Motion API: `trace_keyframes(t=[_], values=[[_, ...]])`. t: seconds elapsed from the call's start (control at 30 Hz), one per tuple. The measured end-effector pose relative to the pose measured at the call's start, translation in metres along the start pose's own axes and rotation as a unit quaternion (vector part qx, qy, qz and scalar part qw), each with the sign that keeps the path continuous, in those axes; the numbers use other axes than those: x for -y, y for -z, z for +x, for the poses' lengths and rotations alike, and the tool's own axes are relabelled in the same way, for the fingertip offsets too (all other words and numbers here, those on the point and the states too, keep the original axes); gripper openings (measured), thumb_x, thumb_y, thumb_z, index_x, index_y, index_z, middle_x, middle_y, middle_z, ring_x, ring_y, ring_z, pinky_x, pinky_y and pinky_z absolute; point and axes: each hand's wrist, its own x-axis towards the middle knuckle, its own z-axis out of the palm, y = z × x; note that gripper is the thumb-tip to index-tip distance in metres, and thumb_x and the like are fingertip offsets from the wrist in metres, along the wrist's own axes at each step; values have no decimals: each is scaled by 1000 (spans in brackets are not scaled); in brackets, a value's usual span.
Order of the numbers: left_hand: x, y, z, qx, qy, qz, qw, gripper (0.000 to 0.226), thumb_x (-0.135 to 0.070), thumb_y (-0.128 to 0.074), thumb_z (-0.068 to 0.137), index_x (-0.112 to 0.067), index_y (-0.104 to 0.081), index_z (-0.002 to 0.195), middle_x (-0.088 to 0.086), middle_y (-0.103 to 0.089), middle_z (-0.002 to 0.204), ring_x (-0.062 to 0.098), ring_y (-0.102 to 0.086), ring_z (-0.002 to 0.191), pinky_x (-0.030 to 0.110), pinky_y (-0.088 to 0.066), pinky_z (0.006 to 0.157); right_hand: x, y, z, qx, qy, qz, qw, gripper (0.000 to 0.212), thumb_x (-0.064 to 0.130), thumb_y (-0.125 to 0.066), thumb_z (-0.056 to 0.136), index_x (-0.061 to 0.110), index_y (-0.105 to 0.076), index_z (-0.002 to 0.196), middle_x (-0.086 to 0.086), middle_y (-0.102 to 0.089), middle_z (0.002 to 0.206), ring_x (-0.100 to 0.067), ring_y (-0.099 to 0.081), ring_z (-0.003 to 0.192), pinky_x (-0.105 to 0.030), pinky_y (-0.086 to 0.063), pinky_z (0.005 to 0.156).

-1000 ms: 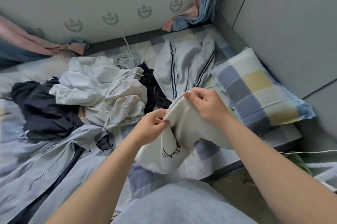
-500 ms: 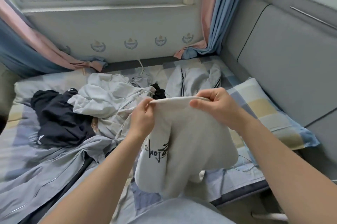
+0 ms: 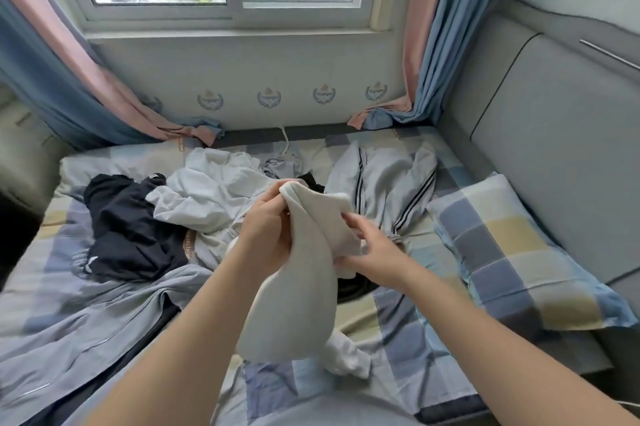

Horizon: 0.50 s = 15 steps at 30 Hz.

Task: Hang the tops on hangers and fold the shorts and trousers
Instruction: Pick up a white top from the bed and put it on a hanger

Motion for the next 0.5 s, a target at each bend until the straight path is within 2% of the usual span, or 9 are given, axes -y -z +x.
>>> trace_keyframes(t=[0.07, 0.1, 0.13, 0.23, 0.3, 0.33, 0.4, 0.5], values=[[0, -14, 2, -4, -4, -10, 1000, 33, -9, -49, 98, -24, -73, 82, 5, -69, 82, 16, -66, 70, 28, -54, 60, -10, -6, 6, 29, -34, -2, 999, 112, 41, -86, 62, 34, -25, 155, 3, -37, 153, -19, -39, 139, -43, -38, 114], [1, -21, 3, -4, -6, -17, 1000, 33, -9, -49, 98, -24, -72, 81, 5, -69, 81, 17, -67, 70, 28, -55, 60, -17, -10, 7, 22, -44, 11, 999, 109, 42, -83, 62, 33, -26, 154, 1, -40, 152, -21, -43, 137, -42, -40, 112], [2, -27, 5, -3, -6, -22, 1000, 34, -10, -49, 98, -25, -72, 78, 4, -69, 80, 17, -67, 70, 29, -56, 60, -25, -11, 9, -4, -53, 19, 998, 96, 42, -79, 66, 30, -34, 150, -2, -49, 146, -22, -50, 130, -39, -44, 106], [4, -45, 10, -23, -5, -34, 999, 41, -10, -46, 100, -28, -73, 74, 3, -68, 75, 15, -67, 66, 29, -56, 57, -51, 4, 11, -99, -76, -33, 992, 30, 29, -66, 88, 17, -64, 116, -10, -70, 110, -29, -63, 103, -34, -47, 75], [4, -51, 17, -73, -22, -29, 997, 44, -8, -43, 101, -27, -71, 75, 2, -68, 73, 14, -66, 62, 27, -55, 54, -64, 24, 9, -119, -75, -44, 989, 12, 19, -63, 93, 10, -70, 97, -11, -70, 92, -28, -63, 91, -34, -43, 69], [4, -52, 22, -104, -35, -5, 994, 43, -7, -41, 101, -27, -71, 77, 2, -69, 76, 15, -65, 65, 27, -55, 55, -67, 36, 7, -122, -67, -36, 990, 11, 14, -62, 92, 7, -68, 87, -9, -67, 82, -26, -61, 84, -34, -42, 66], [9, -54, 32, -160, -49, 92, 982, 40, -7, -39, 100, -27, -70, 85, 3, -70, 93, 17, -60, 76, 29, -53, 60, -64, 62, 2, -131, -38, -25, 990, 22, 7, -59, 92, 9, -59, 70, -4, -57, 67, -23, -54, 72, -34, -37, 61], [35, -62, 39, -192, -36, 242, 950, 26, -10, -47, 102, -22, -69, 97, 1, -66, 102, 16, -59, 87, 30, -50, 75, -52, 99, -3, -121, -11, 21, 992, 37, 10, -56, 95, 15, -48, 59, 2, -46, 57, -16, -42, 59, -32, -32, 57]])
